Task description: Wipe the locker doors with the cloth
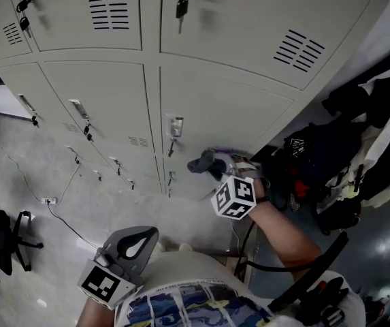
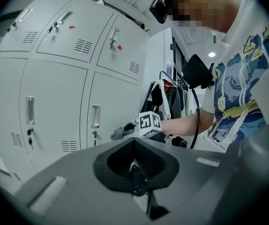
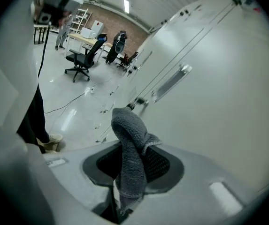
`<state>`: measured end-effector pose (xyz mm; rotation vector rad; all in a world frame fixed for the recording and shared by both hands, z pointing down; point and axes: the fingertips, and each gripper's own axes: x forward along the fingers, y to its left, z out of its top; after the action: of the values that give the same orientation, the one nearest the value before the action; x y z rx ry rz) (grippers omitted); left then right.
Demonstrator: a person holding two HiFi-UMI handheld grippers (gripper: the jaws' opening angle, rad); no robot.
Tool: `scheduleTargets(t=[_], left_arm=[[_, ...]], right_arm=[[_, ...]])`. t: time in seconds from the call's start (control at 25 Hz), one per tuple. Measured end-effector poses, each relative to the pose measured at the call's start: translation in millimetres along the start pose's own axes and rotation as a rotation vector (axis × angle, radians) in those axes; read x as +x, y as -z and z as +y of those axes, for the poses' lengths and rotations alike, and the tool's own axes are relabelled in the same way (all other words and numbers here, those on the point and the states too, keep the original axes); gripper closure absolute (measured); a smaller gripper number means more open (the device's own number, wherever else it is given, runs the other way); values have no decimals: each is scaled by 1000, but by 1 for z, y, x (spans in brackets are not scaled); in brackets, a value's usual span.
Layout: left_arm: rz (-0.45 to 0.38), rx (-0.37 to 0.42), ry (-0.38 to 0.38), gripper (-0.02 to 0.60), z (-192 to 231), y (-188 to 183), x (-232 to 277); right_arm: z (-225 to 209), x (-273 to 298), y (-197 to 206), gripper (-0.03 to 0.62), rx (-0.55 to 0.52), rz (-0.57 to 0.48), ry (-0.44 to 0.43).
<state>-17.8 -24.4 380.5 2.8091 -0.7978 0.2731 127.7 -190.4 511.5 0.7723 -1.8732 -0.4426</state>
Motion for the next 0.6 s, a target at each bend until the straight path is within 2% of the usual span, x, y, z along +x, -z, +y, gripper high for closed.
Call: scheduleTargets(t=[0.24, 0.36, 0.44, 0.6], left_arm=[[-16, 9, 29, 580, 0, -3, 6], [-33, 19, 45, 580, -3, -8, 9], [-40, 22, 50, 580, -3, -10, 10], [-45, 23, 46, 580, -2, -11, 9]], right_arm=[[-108, -129, -102, 482, -61, -186, 283], [-147, -170, -127, 482, -92, -215, 412], [-166, -176, -129, 482, -101, -207, 460], [-172, -159, -122, 482, -110, -177, 466]])
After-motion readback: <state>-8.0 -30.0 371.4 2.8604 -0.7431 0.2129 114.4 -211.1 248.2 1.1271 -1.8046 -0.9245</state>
